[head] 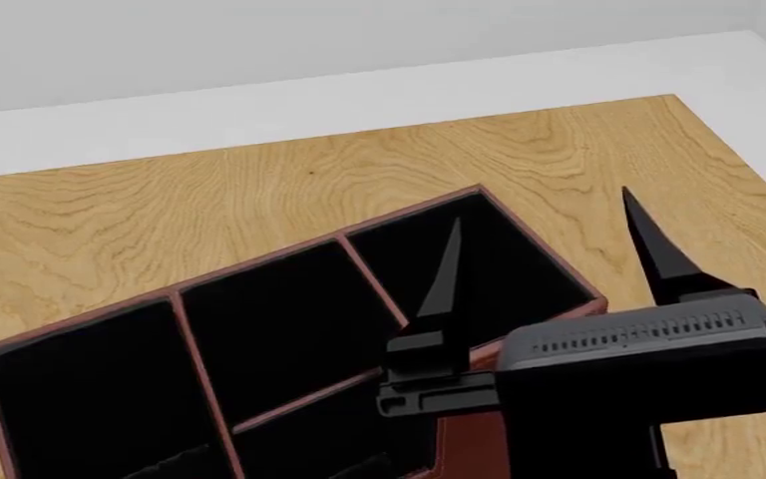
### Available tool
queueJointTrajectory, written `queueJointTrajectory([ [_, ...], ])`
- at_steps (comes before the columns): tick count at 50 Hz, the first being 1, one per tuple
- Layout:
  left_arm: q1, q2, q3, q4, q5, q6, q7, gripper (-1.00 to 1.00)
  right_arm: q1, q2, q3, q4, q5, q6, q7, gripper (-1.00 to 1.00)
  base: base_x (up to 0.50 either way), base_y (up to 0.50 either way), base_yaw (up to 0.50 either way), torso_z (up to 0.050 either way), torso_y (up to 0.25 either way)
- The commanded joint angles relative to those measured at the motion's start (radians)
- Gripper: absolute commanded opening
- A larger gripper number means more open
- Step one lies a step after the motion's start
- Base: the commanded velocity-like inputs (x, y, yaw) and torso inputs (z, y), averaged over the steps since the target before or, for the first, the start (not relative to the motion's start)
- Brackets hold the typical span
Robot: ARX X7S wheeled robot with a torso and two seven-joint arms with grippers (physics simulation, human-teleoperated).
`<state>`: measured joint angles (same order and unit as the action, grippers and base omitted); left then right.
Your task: Pick up the book and place it in the back compartment of the caddy.
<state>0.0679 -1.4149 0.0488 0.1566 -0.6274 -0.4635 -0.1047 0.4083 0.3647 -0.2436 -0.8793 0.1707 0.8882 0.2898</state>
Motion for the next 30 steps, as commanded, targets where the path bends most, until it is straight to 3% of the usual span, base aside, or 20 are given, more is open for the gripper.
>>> queueJointTrajectory([
  [1,-0.147,-0.015,-0.059,0.066,0.04,-0.01,-0.051,-1.0,-0.001,0.002,0.007,-0.011,0.007,0.003,0.004,1.0,0.0,0.0,0.0,0.0,0.0],
  [14,-0.433,0.057,0.042,0.182,0.109,-0.112,-0.064,-1.0,-0.002,0.004,0.011,-0.017,0.013,0.005,0.007,1.0,0.0,0.0,0.0,0.0,0.002],
  [30,-0.797,0.196,0.226,0.318,0.232,-0.261,0.057,-1.0,-0.005,0.008,0.025,-0.045,0.025,0.02,0.014,1.0,0.0,0.0,0.0,0.0,0.001],
])
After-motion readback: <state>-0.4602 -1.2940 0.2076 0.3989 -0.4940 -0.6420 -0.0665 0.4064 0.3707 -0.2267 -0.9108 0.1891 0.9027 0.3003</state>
